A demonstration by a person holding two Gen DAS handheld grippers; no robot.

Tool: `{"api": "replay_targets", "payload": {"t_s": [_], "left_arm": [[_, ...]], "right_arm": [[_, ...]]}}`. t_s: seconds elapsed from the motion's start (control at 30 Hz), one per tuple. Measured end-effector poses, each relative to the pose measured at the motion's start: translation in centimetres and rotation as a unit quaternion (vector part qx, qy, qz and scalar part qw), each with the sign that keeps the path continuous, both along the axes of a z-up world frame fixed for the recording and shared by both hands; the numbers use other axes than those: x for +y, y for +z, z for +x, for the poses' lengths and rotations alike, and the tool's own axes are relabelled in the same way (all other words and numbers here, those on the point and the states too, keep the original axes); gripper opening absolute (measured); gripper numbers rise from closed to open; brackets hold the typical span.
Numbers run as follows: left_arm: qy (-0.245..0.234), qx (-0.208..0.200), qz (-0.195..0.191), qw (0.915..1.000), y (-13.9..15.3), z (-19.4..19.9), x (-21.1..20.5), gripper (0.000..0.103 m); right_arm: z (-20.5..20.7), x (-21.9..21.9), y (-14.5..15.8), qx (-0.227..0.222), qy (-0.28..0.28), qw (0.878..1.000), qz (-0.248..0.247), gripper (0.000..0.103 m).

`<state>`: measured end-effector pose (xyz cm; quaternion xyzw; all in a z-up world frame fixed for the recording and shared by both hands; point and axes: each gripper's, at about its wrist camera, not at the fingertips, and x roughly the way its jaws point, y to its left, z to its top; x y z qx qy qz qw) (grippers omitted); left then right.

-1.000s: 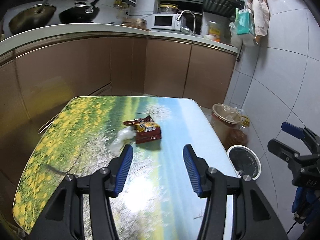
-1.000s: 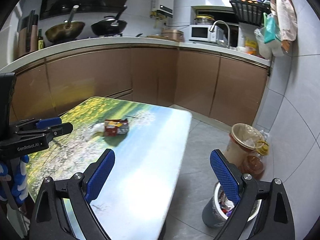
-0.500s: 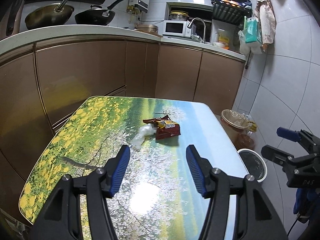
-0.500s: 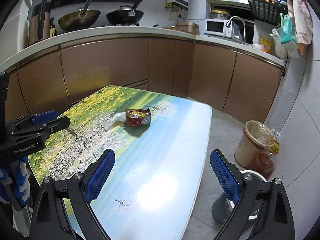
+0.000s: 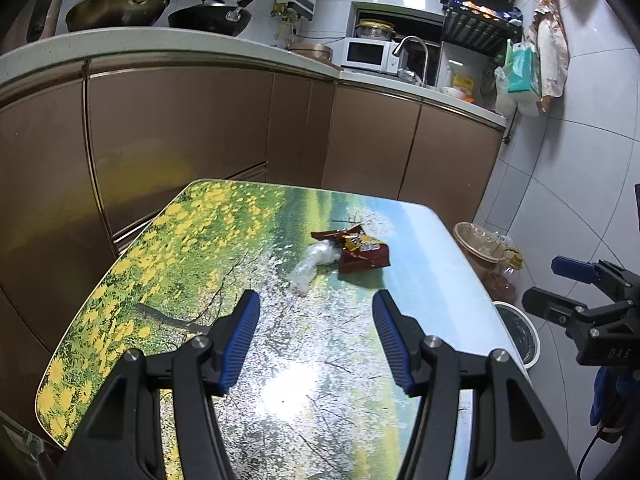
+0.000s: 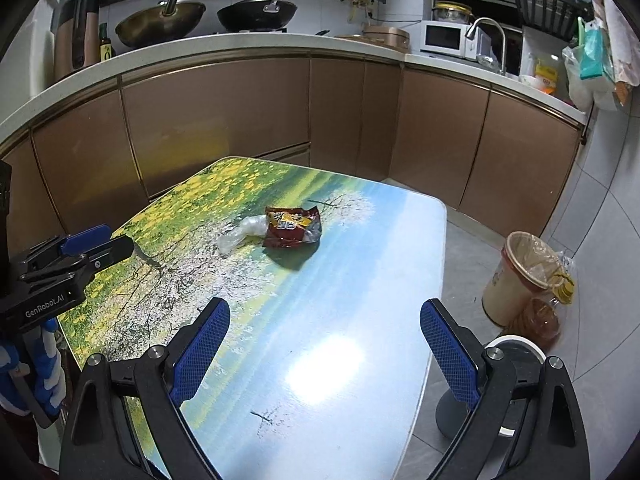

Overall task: Collect trash
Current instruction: 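Move both open tools back over the table toward the snack bag and plastic bag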

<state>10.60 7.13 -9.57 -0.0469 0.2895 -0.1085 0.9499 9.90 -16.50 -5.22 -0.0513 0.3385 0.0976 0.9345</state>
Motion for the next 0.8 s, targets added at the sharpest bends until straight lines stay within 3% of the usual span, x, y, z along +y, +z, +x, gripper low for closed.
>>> {"api": "replay_targets", "payload": {"t_s": [0.5, 0.8], "left_arm": [[0.008, 0.057, -0.008, 0.9983, -4.8, 4.2, 2.9, 0.056], [-0.037, 0.089, -0.005, 0.9954, -6.2, 7.6, 2.7, 0.056]], "right_arm": [[4.7, 1.3, -2.7, 0.04, 0.012, 0.999, 0.009, 0.095], [8.2, 1.5, -4.1, 0.062, 0.027, 0.997, 0.027, 0.092]]}}
